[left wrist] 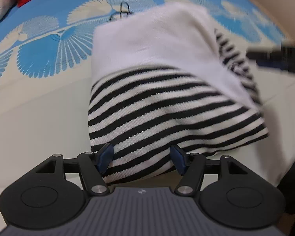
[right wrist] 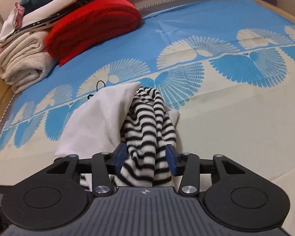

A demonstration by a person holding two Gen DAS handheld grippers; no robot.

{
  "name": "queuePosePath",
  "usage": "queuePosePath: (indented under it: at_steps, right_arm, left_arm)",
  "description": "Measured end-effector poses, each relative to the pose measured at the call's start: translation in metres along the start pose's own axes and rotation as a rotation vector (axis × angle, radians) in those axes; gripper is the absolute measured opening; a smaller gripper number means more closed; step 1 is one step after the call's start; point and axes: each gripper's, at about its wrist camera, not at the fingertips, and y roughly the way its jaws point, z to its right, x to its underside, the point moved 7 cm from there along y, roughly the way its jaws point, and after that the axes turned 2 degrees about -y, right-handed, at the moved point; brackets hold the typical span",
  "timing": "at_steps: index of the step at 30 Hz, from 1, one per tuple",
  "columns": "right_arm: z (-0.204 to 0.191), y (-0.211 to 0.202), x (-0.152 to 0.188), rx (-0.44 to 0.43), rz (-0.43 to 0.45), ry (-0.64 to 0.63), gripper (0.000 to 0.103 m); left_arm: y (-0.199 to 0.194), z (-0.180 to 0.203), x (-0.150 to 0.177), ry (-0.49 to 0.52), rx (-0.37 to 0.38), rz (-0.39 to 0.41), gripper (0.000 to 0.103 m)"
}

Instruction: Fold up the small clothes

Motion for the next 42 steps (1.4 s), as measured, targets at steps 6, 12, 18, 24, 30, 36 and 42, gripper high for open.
queuePosePath:
  at_steps: [6,12,18,24,30,36,42]
  right_arm:
    - [0.002,-0.003,0.016,-0.079,-0.104,0.043,0.058]
    - [-0.011,0.003,0.036,-0.124,-0.207,0.003,0.058]
    - [-0.020,-0.007,0.036,-0.155,-0.188,-0.007,0.058]
    - [-0.028,-0.050,0.004,-0.107,0.087,-0.070,0.056]
    - [-0.041,-0.004,0.042,-0.192,-0.203,-0.080,0.052]
    - [-0.050,-0.002,0.047,-0.233,-0.211,-0.110,0.004]
    - [0.010,-0.048,0.009,-0.210,-0.082,0.004,0.004]
  left_arm:
    - [-0.036,-0.035,-0.007,-0.196,0.078,0.089,0.070]
    - [-0.032,-0.056,-0.002,-0.312,0.101,0.052,0.070]
    - [-0.026,-0.072,-0.004,-0.422,0.092,0.045,0.070]
    - [-0.026,-0.073,-0.009,-0.430,0.087,0.059,0.070]
    - [-0.020,-0.076,-0.008,-0.443,0.085,0.044,0.070]
    - [-0.013,-0.081,-0.004,-0.492,0.101,0.017,0.070]
    - [-0.014,-0.045,-0.009,-0.376,0.169,0.025,0.074]
